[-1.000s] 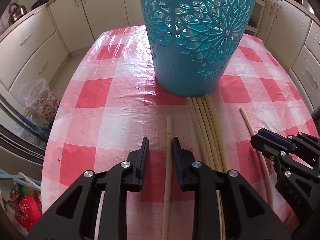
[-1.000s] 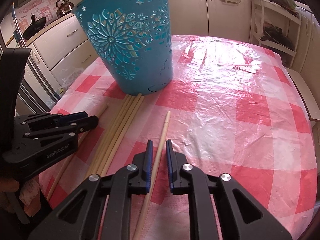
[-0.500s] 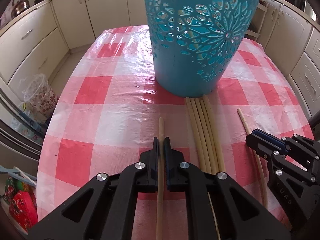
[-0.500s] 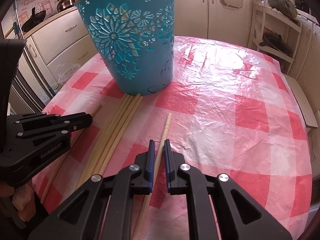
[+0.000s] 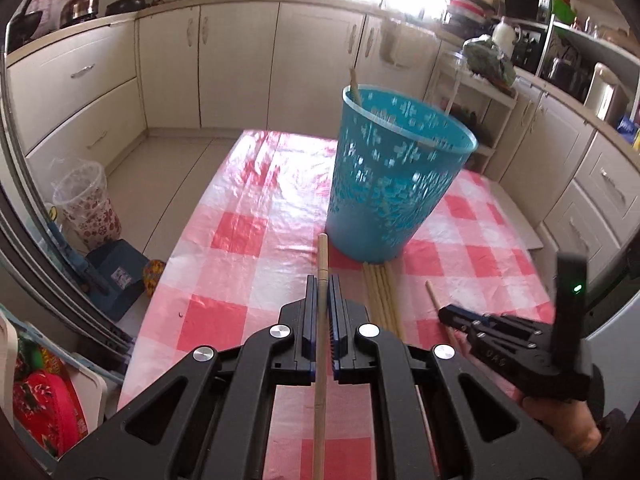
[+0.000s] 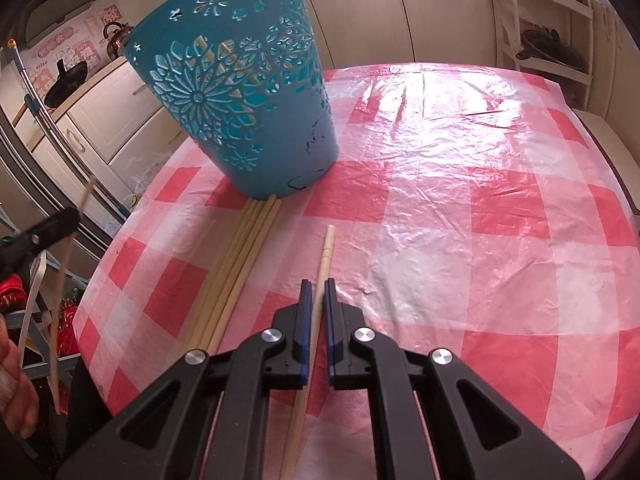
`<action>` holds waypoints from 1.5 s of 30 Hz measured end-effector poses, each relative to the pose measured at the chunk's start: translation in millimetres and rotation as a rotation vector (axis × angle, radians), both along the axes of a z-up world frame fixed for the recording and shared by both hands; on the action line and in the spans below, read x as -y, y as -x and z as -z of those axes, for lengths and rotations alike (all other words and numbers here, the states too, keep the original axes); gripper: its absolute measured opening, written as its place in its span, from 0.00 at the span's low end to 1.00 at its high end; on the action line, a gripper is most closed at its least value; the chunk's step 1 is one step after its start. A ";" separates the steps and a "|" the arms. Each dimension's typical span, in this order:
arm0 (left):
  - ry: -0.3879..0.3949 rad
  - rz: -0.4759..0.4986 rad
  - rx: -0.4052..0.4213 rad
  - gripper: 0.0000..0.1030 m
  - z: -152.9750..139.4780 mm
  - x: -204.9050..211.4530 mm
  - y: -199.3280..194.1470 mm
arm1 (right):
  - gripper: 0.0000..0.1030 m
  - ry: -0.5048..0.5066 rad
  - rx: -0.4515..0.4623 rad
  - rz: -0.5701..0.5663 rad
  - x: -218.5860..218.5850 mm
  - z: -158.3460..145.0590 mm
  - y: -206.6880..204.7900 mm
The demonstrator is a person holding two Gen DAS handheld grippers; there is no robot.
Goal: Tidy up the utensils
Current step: 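Lift the chopstick into the teal cup and open the left gripper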
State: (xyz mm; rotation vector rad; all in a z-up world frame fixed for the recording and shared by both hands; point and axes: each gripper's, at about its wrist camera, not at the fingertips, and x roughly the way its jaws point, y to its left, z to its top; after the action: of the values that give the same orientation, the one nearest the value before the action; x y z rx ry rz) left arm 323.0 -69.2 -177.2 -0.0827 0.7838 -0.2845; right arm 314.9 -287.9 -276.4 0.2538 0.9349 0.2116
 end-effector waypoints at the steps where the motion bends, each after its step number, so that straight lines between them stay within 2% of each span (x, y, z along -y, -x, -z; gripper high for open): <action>1: 0.027 -0.001 0.026 0.05 -11.2 -4.7 3.1 | 0.06 -0.006 -0.001 0.000 1.6 0.3 -0.3; 6: 0.165 -0.007 0.174 0.05 -76.4 -16.5 4.3 | 0.06 -0.040 -0.004 0.004 6.9 1.2 -0.4; 10: 0.217 0.001 0.272 0.05 -114.7 -6.6 -5.4 | 0.06 -0.058 -0.006 0.004 10.8 1.3 0.1; 13: 0.255 0.013 0.326 0.05 -132.5 7.9 -23.5 | 0.06 -0.066 -0.005 0.004 11.7 1.3 0.8; 19: 0.326 -0.043 0.382 0.05 -147.0 26.3 -72.8 | 0.07 -0.081 -0.003 0.001 13.2 1.0 1.4; 25: 0.333 -0.121 0.430 0.05 -139.8 44.8 -113.0 | 0.07 -0.102 -0.005 0.001 17.5 1.0 2.3; 32: 0.310 -0.157 0.404 0.05 -105.1 61.3 -149.2 | 0.12 -0.114 -0.003 -0.009 16.7 0.6 2.9; 38: 0.214 -0.119 0.376 0.05 -79.9 76.1 -146.6 | 0.15 -0.126 -0.004 -0.021 16.6 0.8 1.4; 42: 0.103 -0.072 0.300 0.06 -62.6 88.0 -145.2 | 0.15 -0.126 -0.003 -0.021 16.5 1.0 1.6; 43: 0.080 -0.063 0.281 0.07 -59.1 89.5 -143.9 | 0.16 -0.125 -0.002 -0.021 16.2 1.1 1.5; 44: 0.058 -0.054 0.260 0.14 -55.9 89.1 -140.8 | 0.17 -0.125 -0.001 -0.023 16.1 1.2 1.5; 45: 0.038 -0.058 0.253 0.27 -54.2 87.1 -136.0 | 0.19 -0.125 0.000 -0.026 15.6 1.0 1.7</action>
State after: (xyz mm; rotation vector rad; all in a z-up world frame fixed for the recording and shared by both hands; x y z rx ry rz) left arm 458.9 -156.2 -123.0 -0.1030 0.5238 -0.2490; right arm 313.2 -303.5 -277.4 0.3568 0.9262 0.2948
